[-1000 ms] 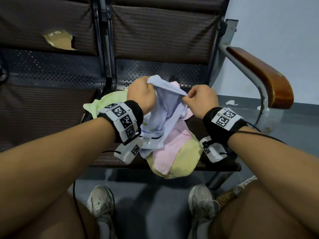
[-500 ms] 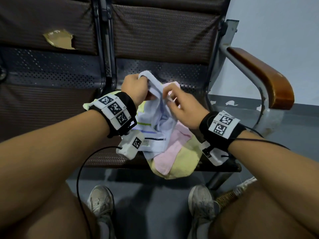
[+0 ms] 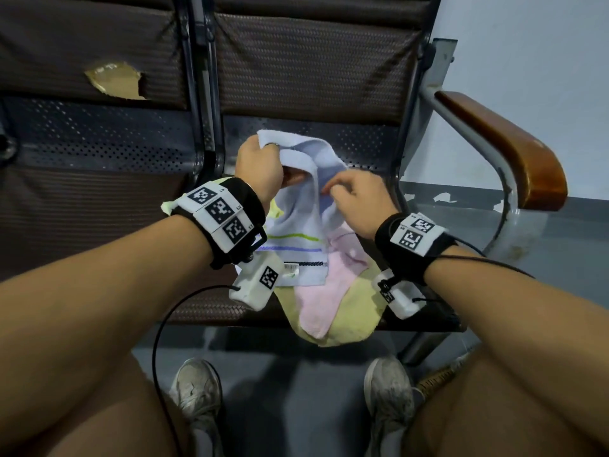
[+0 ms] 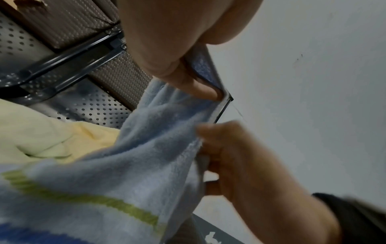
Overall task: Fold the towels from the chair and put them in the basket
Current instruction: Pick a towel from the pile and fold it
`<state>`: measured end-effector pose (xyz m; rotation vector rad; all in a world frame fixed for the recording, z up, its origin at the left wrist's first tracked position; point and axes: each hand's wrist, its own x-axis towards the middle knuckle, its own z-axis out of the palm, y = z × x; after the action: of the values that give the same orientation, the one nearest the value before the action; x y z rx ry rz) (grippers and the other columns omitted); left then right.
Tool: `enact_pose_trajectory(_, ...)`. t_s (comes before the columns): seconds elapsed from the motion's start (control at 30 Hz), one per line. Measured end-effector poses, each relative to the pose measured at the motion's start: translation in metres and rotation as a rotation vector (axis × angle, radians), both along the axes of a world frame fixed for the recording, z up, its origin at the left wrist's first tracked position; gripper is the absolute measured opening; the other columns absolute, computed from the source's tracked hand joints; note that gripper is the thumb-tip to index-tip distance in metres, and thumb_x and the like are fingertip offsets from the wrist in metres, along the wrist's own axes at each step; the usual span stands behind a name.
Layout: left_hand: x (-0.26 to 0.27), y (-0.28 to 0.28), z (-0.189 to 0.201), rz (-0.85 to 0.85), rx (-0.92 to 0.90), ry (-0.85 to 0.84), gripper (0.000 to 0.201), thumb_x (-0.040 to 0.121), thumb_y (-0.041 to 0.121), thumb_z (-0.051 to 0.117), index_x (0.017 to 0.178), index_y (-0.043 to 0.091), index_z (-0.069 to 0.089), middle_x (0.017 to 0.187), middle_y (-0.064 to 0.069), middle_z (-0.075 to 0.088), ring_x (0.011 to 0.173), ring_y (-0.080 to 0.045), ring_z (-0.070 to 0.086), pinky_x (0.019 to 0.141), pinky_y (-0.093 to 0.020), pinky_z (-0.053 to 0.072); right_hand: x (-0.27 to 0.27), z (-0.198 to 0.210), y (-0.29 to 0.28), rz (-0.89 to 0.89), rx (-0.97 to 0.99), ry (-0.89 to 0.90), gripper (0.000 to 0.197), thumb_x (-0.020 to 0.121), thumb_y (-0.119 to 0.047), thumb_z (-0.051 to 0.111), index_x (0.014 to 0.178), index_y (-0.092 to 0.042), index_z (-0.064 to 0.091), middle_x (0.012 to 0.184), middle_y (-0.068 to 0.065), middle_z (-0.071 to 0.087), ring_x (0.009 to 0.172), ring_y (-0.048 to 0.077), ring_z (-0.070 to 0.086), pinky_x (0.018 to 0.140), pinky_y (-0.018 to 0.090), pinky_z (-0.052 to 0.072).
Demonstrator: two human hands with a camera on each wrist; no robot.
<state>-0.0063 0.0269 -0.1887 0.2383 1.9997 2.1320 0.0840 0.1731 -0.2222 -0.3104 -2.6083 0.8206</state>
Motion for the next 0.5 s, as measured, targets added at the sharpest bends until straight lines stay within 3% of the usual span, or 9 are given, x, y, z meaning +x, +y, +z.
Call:
enact_pose_trajectory(0.07,0.003,0.001,0.002,-0.012,0.034,-0.028,0.034,0.095,0.0,0.034,0.114,-0.008,0.061,0.117,-0.025,0.065,0.109,-0.036,0.065,0.092,-0.053,0.056,0.0,-0.01,-0.009,0.088,0.09,-0.175,0.046,0.086,-0.058,0.051,0.064,-0.019,0.063,0.064,-0.002,0.06,0.061,0.016,0.055,0.06,0.035,0.042)
enact_pose_trajectory(0.13,0.007,0.003,0.006,-0.035,0.124,-0.074,0.031,0.095,-0.003,0.031,0.107,-0.009,0.059,0.111,-0.022,0.064,0.102,-0.033,0.065,0.086,-0.051,0.058,-0.003,-0.021,-0.014,0.128,0.166,-0.349,0.063,0.082,-0.074,0.052,0.069,-0.013,0.061,0.067,0.002,0.063,0.065,0.022,0.06,0.057,0.036,0.044)
enact_pose_trajectory(0.2,0.009,0.004,0.009,-0.056,0.177,-0.09,0.028,0.095,-0.004,0.032,0.099,-0.005,0.06,0.101,-0.021,0.061,0.088,-0.03,0.065,0.068,-0.037,0.061,-0.006,-0.034,-0.013,0.183,0.32,-0.487,0.052,0.091,-0.058,0.057,0.08,-0.008,0.056,0.083,0.01,0.066,0.083,0.032,0.064,0.064,0.036,0.043)
enact_pose_trajectory(0.3,0.004,0.002,0.008,-0.034,0.18,-0.072,0.025,0.096,-0.004,0.035,0.103,-0.005,0.058,0.103,-0.023,0.059,0.087,-0.029,0.063,0.067,-0.034,0.061,-0.005,-0.041,-0.009,0.179,0.363,-0.543,0.035,0.098,-0.039,0.054,0.095,-0.004,0.061,0.102,0.019,0.067,0.097,0.037,0.063,0.068,0.031,0.035)
enact_pose_trajectory(0.43,-0.016,-0.011,-0.002,0.071,0.116,-0.059,0.022,0.099,0.003,0.037,0.114,0.002,0.053,0.113,-0.023,0.063,0.088,-0.034,0.07,0.064,-0.034,0.062,-0.004,-0.023,0.01,-0.053,0.256,-0.317,0.022,0.091,-0.02,0.054,0.093,-0.005,0.07,0.094,0.024,0.069,0.088,0.04,0.065,0.065,0.031,0.038)
enact_pose_trajectory(0.5,-0.029,-0.021,-0.008,0.127,0.027,-0.058,0.03,0.099,0.005,0.036,0.121,0.008,0.056,0.108,-0.018,0.065,0.074,-0.028,0.071,0.057,-0.031,0.06,-0.003,-0.008,0.029,-0.19,0.164,-0.108,0.02,0.09,-0.016,0.053,0.093,-0.013,0.073,0.087,0.018,0.07,0.085,0.037,0.064,0.069,0.032,0.043)
